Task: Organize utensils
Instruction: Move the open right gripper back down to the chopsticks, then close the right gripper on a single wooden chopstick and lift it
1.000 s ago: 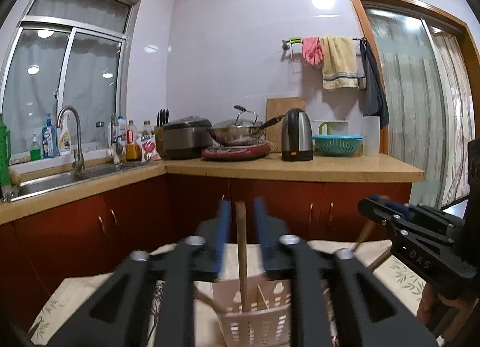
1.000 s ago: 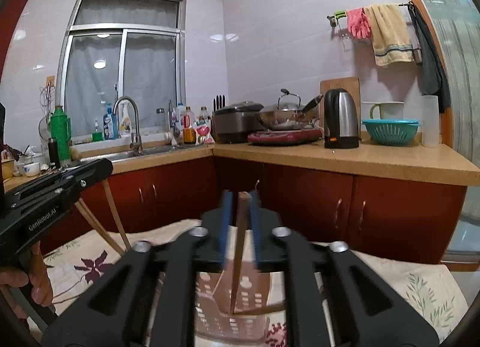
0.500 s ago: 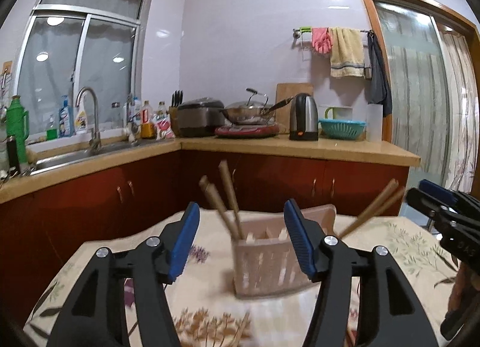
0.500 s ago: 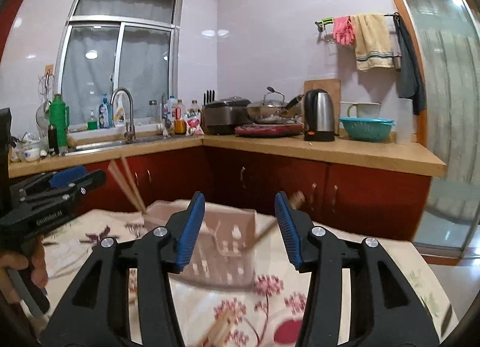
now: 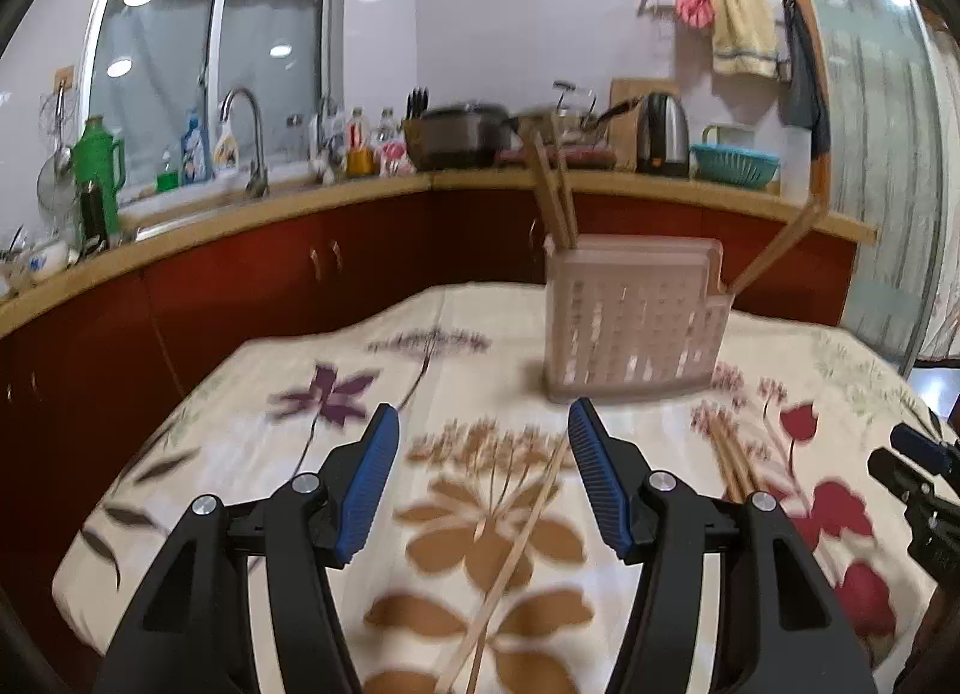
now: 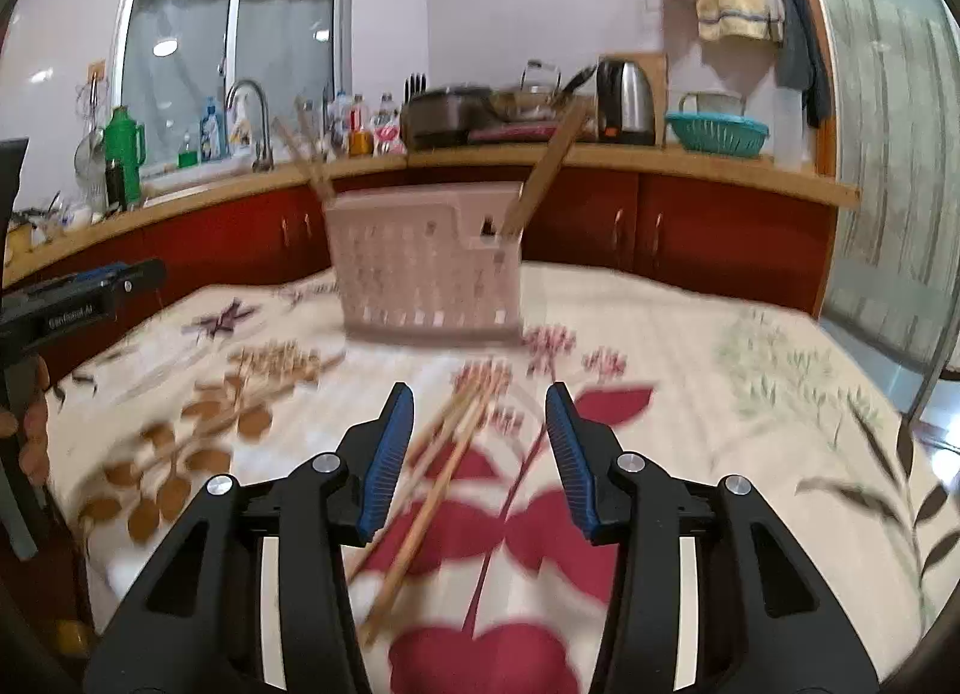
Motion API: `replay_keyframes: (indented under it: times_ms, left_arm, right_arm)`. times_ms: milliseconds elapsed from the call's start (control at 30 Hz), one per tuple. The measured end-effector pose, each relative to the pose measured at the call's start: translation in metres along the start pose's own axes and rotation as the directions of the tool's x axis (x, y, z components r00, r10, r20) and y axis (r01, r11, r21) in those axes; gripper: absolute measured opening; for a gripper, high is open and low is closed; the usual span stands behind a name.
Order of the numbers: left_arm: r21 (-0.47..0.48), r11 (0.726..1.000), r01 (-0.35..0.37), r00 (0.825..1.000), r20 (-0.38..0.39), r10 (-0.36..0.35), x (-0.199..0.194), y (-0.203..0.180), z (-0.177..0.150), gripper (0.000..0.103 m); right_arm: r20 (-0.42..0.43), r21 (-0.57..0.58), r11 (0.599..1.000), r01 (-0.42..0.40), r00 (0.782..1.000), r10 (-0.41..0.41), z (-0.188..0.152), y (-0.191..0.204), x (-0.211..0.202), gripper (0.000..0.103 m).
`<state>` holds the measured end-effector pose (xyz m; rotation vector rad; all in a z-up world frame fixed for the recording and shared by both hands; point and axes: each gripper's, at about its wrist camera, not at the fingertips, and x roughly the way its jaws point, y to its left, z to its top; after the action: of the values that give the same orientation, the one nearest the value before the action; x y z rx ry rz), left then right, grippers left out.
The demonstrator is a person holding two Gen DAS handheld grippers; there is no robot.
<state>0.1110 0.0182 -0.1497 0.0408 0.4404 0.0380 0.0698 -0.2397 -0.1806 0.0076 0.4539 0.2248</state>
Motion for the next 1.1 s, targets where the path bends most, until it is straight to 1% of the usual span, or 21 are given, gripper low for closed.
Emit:
replay_keyframes:
  times_ms: [67,100,133,233,367,467,600,700,967,1100]
  left_arm:
    - [-0.003,1.0,-0.007,1.0,-0.024,0.007,-0.001,0.002,-0.011,0.058]
    - [-0.004,1.0,-0.009,0.999,-0.032,0.009,-0.002,0.003,-0.015,0.058]
    - [-0.007,1.0,-0.012,0.999,-0.043,0.011,-0.002,0.004,-0.019,0.058]
    - [-0.014,1.0,-0.015,0.997,-0.071,0.014,-0.003,0.006,-0.032,0.058]
    - [-0.019,1.0,-0.019,0.995,-0.1,0.017,-0.002,0.007,-0.042,0.058]
    - [-0.02,1.0,-0.021,0.993,-0.113,0.018,0.0,0.008,-0.047,0.058]
    - [-0.018,1.0,-0.021,0.992,-0.124,0.019,0.002,0.007,-0.05,0.058]
    - [-0.021,1.0,-0.019,0.991,-0.136,0.016,0.003,0.008,-0.053,0.058]
    - [-0.02,1.0,-0.009,0.983,-0.183,0.005,0.012,0.005,-0.06,0.058]
    - [-0.012,1.0,-0.005,0.975,-0.223,0.002,0.017,0.003,-0.067,0.055]
  right_arm:
    - [-0.036,0.008,1.0,-0.019,0.999,0.02,-0.016,0.005,0.002,0.044]
    - [-0.051,0.008,1.0,-0.027,0.998,0.027,-0.021,0.008,0.004,0.042]
    - [-0.071,0.007,0.999,-0.039,0.997,0.04,-0.027,0.011,0.005,0.038]
    - [-0.11,-0.016,0.998,-0.061,0.992,0.059,-0.042,0.02,0.009,0.037]
    - [-0.158,-0.037,0.996,-0.077,0.985,0.07,-0.057,0.029,0.014,0.034]
    - [-0.17,-0.05,0.996,-0.069,0.984,0.06,-0.062,0.03,0.015,0.027]
    - [-0.175,-0.051,0.998,-0.042,0.984,0.032,-0.062,0.023,0.014,0.011]
    - [-0.177,-0.045,0.999,-0.018,0.984,0.01,-0.061,0.015,0.014,0.006]
    - [-0.17,-0.009,0.997,0.081,0.982,-0.082,-0.061,-0.022,0.01,0.006]
    - [-0.167,-0.007,0.996,0.086,0.982,-0.086,-0.062,-0.027,0.009,0.006]
